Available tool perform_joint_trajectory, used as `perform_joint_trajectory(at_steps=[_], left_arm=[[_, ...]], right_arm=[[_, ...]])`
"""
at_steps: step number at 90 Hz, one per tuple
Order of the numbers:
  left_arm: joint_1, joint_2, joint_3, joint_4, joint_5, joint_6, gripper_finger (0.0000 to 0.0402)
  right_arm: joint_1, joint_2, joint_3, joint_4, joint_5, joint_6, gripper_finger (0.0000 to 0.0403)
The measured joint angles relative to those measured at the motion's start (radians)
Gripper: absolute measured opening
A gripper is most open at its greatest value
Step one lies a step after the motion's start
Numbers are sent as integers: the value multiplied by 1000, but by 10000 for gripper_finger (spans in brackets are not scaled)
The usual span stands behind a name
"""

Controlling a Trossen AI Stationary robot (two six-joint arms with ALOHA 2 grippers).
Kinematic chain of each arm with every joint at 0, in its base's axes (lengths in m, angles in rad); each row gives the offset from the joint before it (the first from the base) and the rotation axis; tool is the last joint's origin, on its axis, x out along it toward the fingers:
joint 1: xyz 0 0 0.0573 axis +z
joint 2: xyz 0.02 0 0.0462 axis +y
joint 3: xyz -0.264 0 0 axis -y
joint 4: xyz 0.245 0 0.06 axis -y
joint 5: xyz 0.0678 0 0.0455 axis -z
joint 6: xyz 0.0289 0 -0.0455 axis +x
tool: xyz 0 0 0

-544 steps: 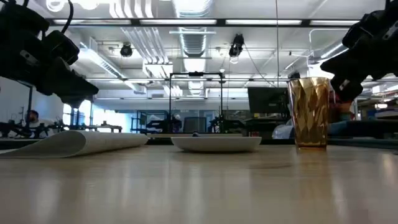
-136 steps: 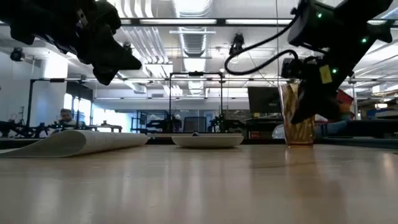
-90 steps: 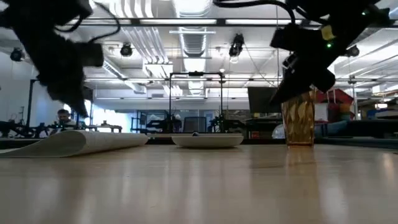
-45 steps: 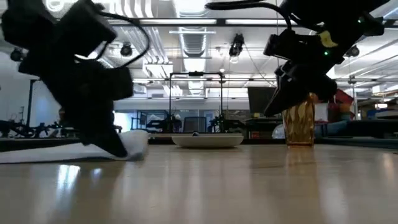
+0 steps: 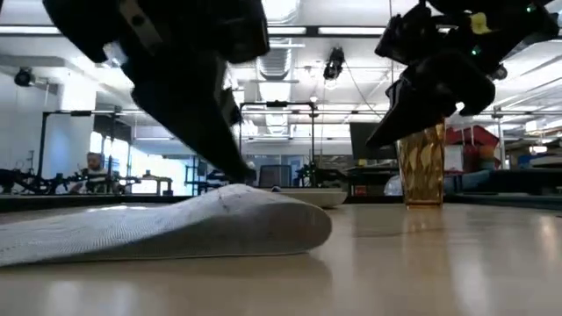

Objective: Set table place
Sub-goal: Move the table mat to the center of the table

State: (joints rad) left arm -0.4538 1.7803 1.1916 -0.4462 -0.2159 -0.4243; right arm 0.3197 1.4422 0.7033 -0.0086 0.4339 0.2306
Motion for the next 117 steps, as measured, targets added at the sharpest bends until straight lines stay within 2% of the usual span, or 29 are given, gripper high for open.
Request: perform_joint_trajectory(at_steps=[10, 20, 29, 44, 58, 67, 78, 90, 117], left_arm=[[-56, -57, 39, -228, -106, -106, 0], [-135, -123, -37, -293, -161, -277, 0], [-212, -182, -149, -238, -162, -444, 0], [-343, -236, -321, -117, -159, -679, 0], [-435, -258, -390, -108, -158, -838, 0], [-480, -264, -410, -99, -157, -910, 0], [-509, -245, -452, -84, -139, -967, 0], [-517, -228, -503, 7, -174, -960, 0], [-501, -223, -525, 109, -315, -863, 0]], right_arm=[[25, 0, 0, 49, 0, 66, 2], [50, 12, 0, 124, 0, 123, 2], [75, 58, 0, 218, -23, 148, 2], [96, 216, 52, 377, -209, 152, 2], [96, 365, 184, 381, -212, 138, 2], [90, 438, 276, 306, -197, 111, 2], [88, 506, 378, 150, -178, 115, 2], [95, 558, 469, -18, -140, 123, 2], [105, 648, 528, -1, -137, 164, 2]])
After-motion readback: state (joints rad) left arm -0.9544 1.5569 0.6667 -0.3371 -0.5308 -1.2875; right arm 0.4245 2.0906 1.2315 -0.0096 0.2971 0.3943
